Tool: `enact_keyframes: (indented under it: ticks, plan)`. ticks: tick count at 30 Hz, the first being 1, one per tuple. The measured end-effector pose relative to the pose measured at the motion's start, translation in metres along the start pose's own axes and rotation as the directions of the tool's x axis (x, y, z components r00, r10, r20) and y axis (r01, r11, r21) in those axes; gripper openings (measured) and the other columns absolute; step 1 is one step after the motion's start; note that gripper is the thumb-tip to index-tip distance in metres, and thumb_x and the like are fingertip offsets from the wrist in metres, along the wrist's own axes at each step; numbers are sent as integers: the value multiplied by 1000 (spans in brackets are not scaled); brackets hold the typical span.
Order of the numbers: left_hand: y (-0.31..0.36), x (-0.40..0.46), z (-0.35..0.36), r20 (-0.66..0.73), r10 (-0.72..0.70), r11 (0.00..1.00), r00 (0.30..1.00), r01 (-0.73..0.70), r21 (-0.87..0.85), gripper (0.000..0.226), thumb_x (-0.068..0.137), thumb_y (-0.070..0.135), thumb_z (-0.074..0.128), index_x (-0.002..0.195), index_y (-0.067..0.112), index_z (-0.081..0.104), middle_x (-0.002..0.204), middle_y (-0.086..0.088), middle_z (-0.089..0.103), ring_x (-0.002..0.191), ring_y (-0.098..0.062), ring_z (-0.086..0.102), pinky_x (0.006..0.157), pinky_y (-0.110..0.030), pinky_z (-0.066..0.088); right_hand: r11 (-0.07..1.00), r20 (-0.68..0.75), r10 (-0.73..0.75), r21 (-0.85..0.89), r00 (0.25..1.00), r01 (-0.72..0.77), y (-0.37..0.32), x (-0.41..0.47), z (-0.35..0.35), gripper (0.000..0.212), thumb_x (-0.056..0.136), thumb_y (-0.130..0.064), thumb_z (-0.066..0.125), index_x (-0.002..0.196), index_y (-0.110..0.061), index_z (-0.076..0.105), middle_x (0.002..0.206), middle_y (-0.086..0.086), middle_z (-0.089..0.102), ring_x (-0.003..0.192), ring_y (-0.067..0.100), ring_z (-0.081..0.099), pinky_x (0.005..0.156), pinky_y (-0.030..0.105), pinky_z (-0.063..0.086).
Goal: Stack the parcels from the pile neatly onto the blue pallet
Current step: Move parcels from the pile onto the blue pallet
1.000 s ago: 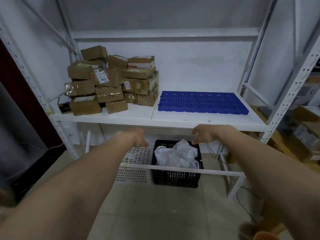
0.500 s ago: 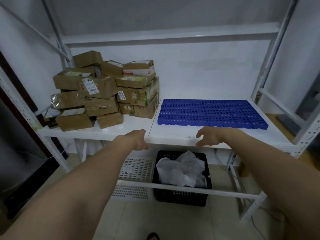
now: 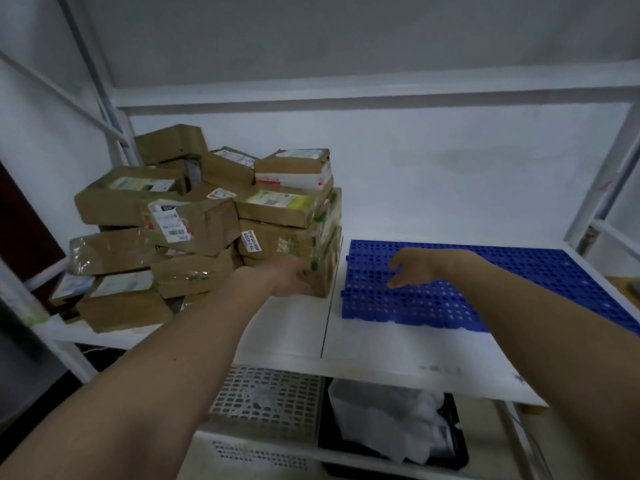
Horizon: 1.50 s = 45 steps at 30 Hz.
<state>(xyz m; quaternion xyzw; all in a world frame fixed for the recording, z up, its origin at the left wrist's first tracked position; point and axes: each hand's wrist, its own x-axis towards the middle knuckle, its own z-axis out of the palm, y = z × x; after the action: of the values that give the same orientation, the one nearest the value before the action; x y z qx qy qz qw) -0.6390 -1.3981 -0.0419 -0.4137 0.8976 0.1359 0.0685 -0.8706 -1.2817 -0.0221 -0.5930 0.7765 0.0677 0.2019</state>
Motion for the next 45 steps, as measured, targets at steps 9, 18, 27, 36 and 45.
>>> enact_keyframes:
  ticks: [9, 18, 27, 36, 45]
  plan:
    - [-42, 58, -15, -56, -66, 998, 996, 65, -20, 27, 92, 29, 54, 86, 6, 66, 99, -9, 66, 91, -26, 62, 81, -38, 53, 992, -122, -124, -19, 985, 122, -31, 84, -20, 48, 94, -32, 54, 135, -7, 48, 142, 10, 42, 125, 27, 45, 97, 29, 37]
    - [-69, 42, -35, -288, -340, 940, 895, 319, -118, 26, 96, 25, 49, 101, 11, 69, 106, -11, 66, 96, -28, 62, 76, -30, 48, 968, -347, -252, -78, 904, 240, -57, 121, -61, 24, 89, -3, 47, 105, -1, 65, 113, 14, 61, 98, 27, 61, 88, 35, 51]
    - [-57, 47, -41, -389, -444, 896, 807, 393, -206, 22, 93, 21, 48, 101, 14, 66, 111, -12, 65, 102, -31, 61, 76, -31, 46, 976, -456, -213, -68, 864, 205, -58, 145, -76, 12, 87, -19, 56, 79, -11, 52, 83, 4, 56, 80, 23, 58, 71, 33, 50]
    - [-36, 71, -47, -301, -573, 761, 762, 357, -542, 86, 81, 63, 59, 142, 7, 35, 143, -10, 45, 128, -28, 46, 102, -37, 42, 830, -497, -117, 427, 860, 359, -70, 176, -86, 32, 93, -25, 51, 119, -5, 54, 113, 11, 57, 93, 19, 54, 66, 25, 46]
    - [-16, 97, -28, -240, -568, 722, 787, 337, -605, 120, 63, 74, 67, 148, 5, 16, 151, -12, 30, 138, -28, 29, 111, -42, 34, 581, -401, -140, 707, 905, 403, -83, 191, -85, 42, 93, -13, 55, 133, -14, 47, 104, -3, 51, 108, 20, 54, 92, 33, 51]
